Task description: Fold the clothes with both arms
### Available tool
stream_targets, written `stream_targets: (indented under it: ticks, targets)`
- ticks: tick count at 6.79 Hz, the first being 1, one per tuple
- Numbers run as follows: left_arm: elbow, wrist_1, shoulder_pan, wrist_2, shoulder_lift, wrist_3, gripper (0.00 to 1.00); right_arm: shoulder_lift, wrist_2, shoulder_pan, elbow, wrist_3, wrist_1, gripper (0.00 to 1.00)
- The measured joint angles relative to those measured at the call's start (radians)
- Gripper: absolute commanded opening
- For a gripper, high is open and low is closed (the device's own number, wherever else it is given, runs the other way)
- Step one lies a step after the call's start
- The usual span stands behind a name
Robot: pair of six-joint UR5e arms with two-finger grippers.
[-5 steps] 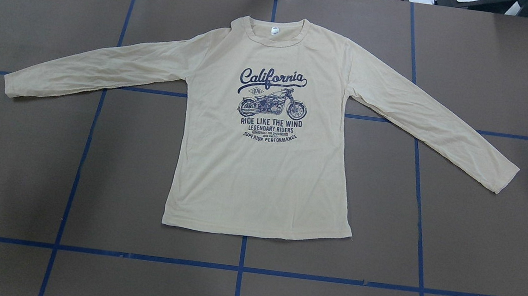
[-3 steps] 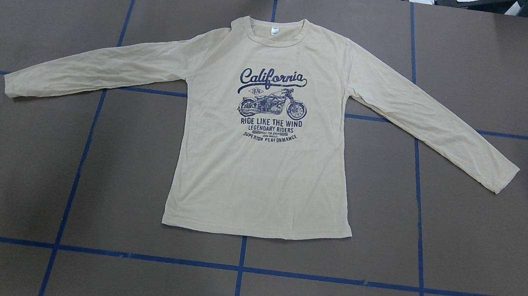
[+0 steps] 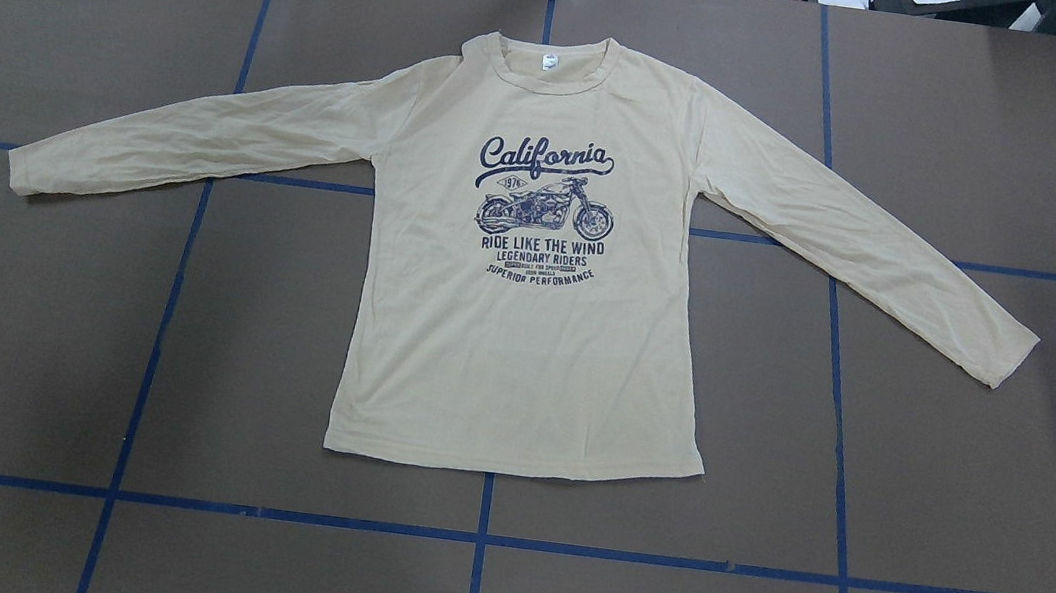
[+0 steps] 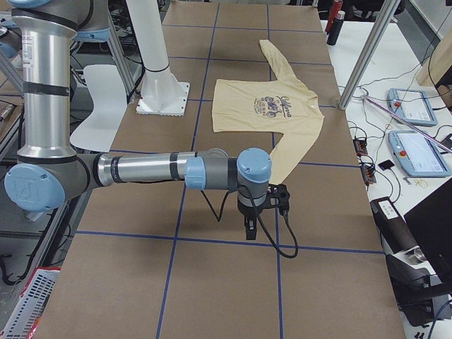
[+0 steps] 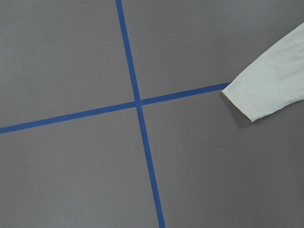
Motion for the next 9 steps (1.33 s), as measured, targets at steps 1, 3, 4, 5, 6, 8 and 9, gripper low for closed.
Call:
stream_targets:
  ticks: [1, 3, 4, 5, 6, 8, 9]
  targets:
    - [-0.006, -0.011, 0.0, -0.006, -0.016, -0.001, 1.0, 0.018, 0.005, -0.008, -0.012, 0.021, 0.047, 1.0]
    - [-0.002, -0.08, 0.009, -0.029, -0.041, -0.008, 1.0, 0.033, 0.028, -0.089, -0.045, 0.184, 0.221, 1.0]
    - [-0.003, -0.1, 0.012, -0.049, -0.046, -0.018, 1.0, 0.035, 0.034, -0.149, -0.057, 0.263, 0.31, 1.0]
    - [-0.002, -0.109, 0.013, -0.058, -0.053, -0.027, 1.0, 0.038, 0.037, -0.215, -0.074, 0.304, 0.403, 1.0]
    - [0.002, -0.12, 0.016, -0.061, -0.056, -0.04, 1.0, 0.05, 0.036, -0.281, -0.102, 0.33, 0.485, 1.0]
    - [0.01, -0.202, 0.023, -0.062, -0.033, -0.073, 1.0, 0.091, 0.012, -0.408, -0.164, 0.448, 0.593, 1.0]
    - [0.018, -0.242, 0.027, -0.061, -0.024, -0.105, 1.0, 0.106, -0.035, -0.468, -0.185, 0.53, 0.608, 1.0]
